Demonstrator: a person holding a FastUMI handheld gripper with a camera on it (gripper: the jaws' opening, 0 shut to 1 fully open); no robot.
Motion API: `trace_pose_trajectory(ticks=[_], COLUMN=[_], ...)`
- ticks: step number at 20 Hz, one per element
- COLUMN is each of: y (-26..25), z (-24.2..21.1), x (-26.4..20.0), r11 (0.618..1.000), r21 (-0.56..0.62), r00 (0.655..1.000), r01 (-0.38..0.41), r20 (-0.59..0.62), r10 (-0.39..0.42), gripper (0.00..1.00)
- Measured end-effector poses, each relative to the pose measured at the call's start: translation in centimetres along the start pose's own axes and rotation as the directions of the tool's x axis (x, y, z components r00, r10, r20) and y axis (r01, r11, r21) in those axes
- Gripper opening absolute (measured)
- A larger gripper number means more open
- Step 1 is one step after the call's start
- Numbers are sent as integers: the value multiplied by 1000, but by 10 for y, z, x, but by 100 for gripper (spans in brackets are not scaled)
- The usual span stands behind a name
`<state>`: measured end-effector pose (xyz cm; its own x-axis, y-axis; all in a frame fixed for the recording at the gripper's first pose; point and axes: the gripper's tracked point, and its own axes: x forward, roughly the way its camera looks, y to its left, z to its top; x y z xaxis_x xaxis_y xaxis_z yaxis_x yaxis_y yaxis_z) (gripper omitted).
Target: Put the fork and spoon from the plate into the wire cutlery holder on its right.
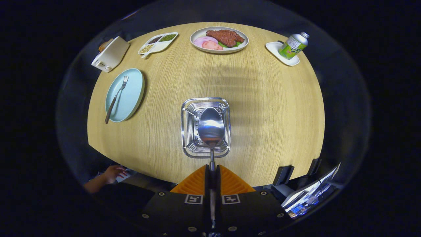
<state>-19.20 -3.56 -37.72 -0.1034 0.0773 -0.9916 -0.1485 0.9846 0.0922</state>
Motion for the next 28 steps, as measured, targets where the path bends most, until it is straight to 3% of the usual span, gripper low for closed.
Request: trace_pose_trajectory(ticks=[10,14,16,18,23,25,28], y=[-6,1,4,5,22,29,43], z=[47,80,104,128,172,178,188], x=[-21,-45,-64,-89,-164,-188,-228], r11=[994,988,984,984,985,986,990], r21=[101,130,143,142,124,126,124], r00=[987,943,888,810,539,438,281], r01=[-43,-85,-108,-108,-122,-107,-67], r20=[157,330,458,586,842,897,954], r10=[26,38,31,5,-39,-67,-100], gripper=[10,16,23,30,48,57,61])
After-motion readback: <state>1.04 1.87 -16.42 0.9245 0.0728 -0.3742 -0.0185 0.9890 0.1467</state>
